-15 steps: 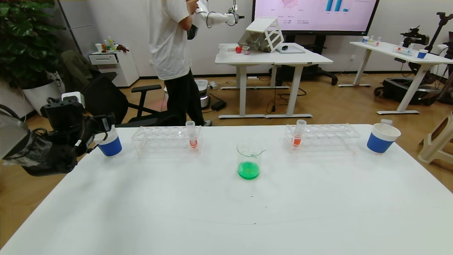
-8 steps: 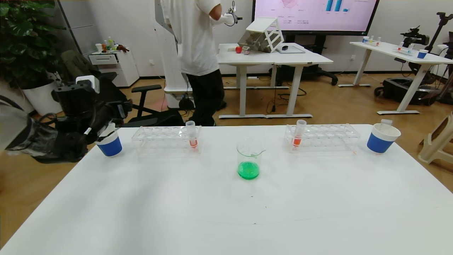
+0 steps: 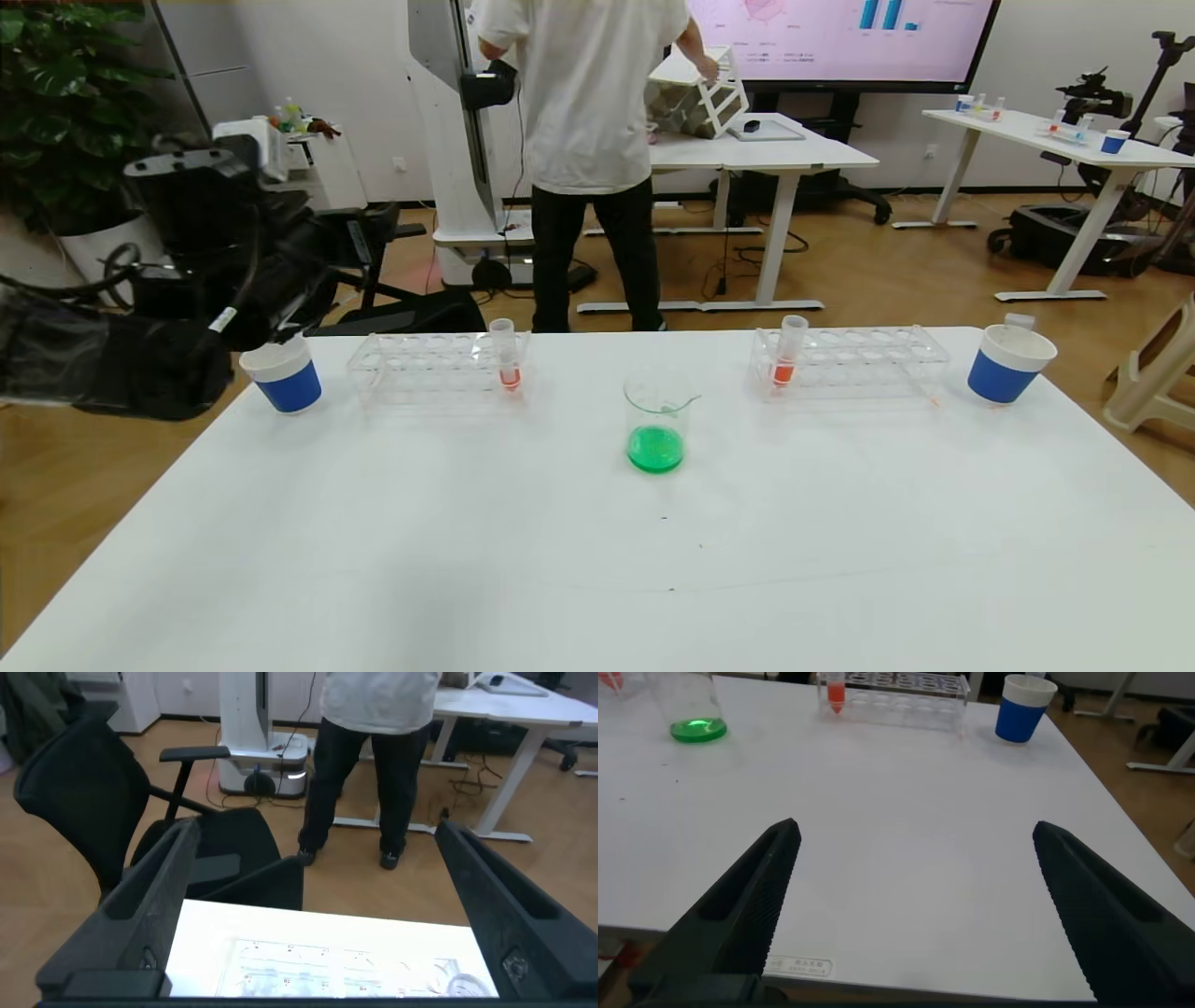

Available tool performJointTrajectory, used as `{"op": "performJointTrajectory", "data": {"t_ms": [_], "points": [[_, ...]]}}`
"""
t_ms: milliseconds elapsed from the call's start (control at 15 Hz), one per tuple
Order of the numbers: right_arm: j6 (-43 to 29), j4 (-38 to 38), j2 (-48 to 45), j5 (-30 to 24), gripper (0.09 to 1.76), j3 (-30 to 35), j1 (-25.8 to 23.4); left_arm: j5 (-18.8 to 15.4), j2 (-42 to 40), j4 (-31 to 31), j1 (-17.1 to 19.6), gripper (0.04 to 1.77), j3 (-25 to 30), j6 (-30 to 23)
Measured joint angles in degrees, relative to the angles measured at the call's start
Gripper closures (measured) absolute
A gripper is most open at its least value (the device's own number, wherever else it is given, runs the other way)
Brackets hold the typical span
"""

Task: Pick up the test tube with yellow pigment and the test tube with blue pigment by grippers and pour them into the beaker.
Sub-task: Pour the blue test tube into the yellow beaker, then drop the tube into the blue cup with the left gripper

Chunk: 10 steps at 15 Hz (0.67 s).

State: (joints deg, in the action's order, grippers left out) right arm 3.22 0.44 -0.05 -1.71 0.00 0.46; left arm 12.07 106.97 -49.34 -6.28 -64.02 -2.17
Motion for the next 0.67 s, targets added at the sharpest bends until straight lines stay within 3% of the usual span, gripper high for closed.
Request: {"op": "performJointTrajectory", "data": {"t_ms": [400, 667], "points": [[0.0, 0.0, 0.0, 0.0, 0.11, 0.0, -0.05, 0.0, -20.5, 0.72, -0.91, 0.06, 13.67, 7.2], [0.0, 0.0, 0.0, -0.02, 0.11, 0.0, -0.05, -0.39, -35.62, 6.89, -1.51, 0.06, 21.07, 9.41]]}}
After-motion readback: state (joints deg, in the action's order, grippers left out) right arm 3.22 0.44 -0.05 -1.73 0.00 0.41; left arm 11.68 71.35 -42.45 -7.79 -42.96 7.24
